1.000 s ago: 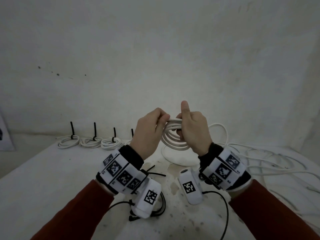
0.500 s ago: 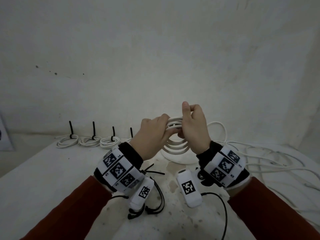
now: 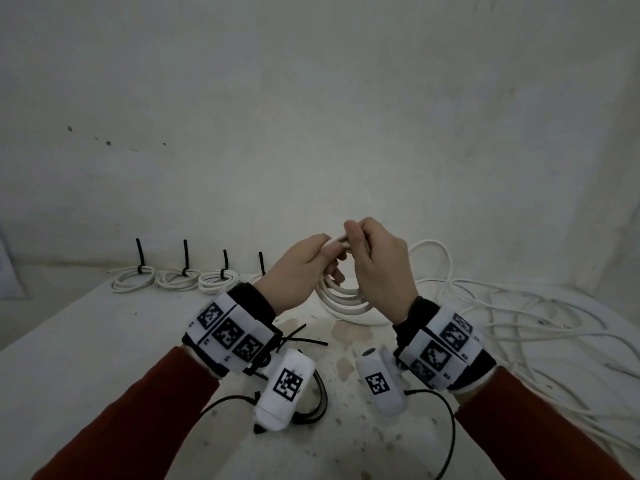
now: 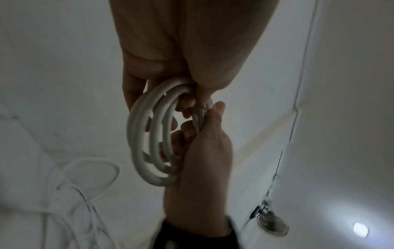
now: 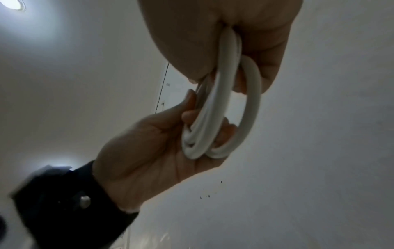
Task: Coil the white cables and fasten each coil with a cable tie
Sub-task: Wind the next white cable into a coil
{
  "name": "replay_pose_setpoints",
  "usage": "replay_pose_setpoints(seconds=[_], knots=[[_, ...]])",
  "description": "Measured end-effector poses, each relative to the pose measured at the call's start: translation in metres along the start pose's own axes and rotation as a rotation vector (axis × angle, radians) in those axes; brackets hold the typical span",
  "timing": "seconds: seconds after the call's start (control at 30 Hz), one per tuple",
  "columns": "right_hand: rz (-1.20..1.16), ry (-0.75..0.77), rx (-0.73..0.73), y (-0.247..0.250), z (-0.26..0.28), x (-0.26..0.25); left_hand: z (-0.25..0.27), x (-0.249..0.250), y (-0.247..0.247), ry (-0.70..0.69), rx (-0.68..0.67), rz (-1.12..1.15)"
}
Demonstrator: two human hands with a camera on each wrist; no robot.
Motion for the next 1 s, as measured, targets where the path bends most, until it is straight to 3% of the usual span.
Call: replay_pose_setpoints(seconds=[0.1, 0.27, 0.43, 0.57, 0.67, 0.77, 0.9, 1.0], knots=[[-0.018, 0.017, 0.064, 0.002, 0.001, 0.0, 0.002, -0.002, -0.006, 0.109, -0.066, 0.323], [-0.225, -0.072, 0.103, 0.0, 0.001, 0.001, 0.005, 0.004, -0.006, 0.176, -0.141, 0.456], [-0.431, -0.156, 0.115, -0.002, 0.0, -0.001, 0.004, 0.005, -0.004, 0.181, -0.07, 0.566], [-0.659, -0.264, 0.039, -0.007, 0.002, 0.003, -0.001, 0.007, 0.008, 0.182, 0.005, 0.485], [-0.777, -0.355, -0.122, -0.006, 0.007, 0.006, -0.001, 0.001, 0.013, 0.181, 0.058, 0.355], [-0.723, -0.463, -0.246, -0.007, 0.009, 0.01, 0.002, -0.011, 0.013, 0.199, 0.095, 0.219], [-0.433, -0.55, -0.315, -0.022, 0.012, 0.017, 0.007, -0.025, 0.004, 0.179, 0.1, 0.045], [-0.515, -0.653, -0.363, -0.034, 0.017, 0.022, 0.01, -0.031, 0.002, 0.185, 0.046, -0.002]])
Point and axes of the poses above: each hand's wrist, its own z-axis away from the middle knuckle, its own y-axis out of the back of the hand, x = y × z, the point moved 3 cm from there along -z, towards the middle knuckle, and after that the axes turned 2 degrees about -x, right-handed, at the moved point
